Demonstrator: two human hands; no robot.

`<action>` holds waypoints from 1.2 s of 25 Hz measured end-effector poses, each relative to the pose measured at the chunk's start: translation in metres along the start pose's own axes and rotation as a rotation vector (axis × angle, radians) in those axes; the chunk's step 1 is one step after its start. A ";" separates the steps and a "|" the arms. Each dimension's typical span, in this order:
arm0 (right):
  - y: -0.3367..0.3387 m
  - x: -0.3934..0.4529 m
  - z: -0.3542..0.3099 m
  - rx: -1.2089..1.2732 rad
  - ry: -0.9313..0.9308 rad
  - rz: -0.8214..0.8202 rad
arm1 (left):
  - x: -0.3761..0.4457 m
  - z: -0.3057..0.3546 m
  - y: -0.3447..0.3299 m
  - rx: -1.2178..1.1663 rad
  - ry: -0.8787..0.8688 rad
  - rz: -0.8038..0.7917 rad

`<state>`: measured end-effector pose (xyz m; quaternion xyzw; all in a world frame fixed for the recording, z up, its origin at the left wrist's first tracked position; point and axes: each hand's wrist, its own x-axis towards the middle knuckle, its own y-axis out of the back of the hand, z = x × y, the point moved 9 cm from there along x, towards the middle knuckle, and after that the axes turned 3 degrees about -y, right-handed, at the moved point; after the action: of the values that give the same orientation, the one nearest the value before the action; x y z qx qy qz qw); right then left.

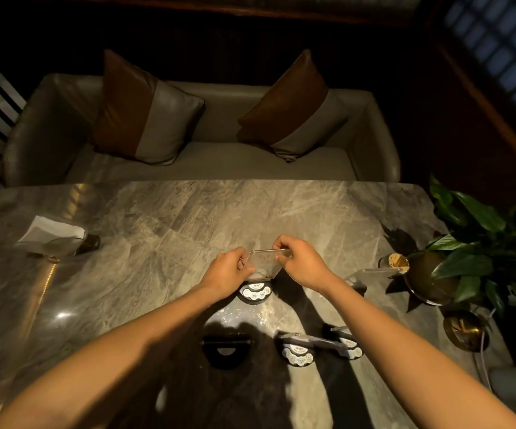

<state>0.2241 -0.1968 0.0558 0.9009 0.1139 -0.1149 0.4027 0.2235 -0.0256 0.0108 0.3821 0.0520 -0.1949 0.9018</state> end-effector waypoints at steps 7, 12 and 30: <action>-0.012 -0.032 -0.015 -0.140 -0.007 -0.074 | -0.031 0.023 0.022 0.040 -0.064 0.023; 0.028 -0.072 -0.017 -0.150 -0.040 0.040 | -0.047 0.053 0.035 0.088 -0.126 0.029; 0.147 -0.153 0.113 -0.309 -0.206 0.240 | -0.065 0.226 -0.103 0.220 -0.366 -0.240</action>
<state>0.1100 -0.3944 0.1306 0.8191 -0.0196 -0.1389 0.5562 0.1111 -0.2306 0.1164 0.4274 -0.0889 -0.3710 0.8196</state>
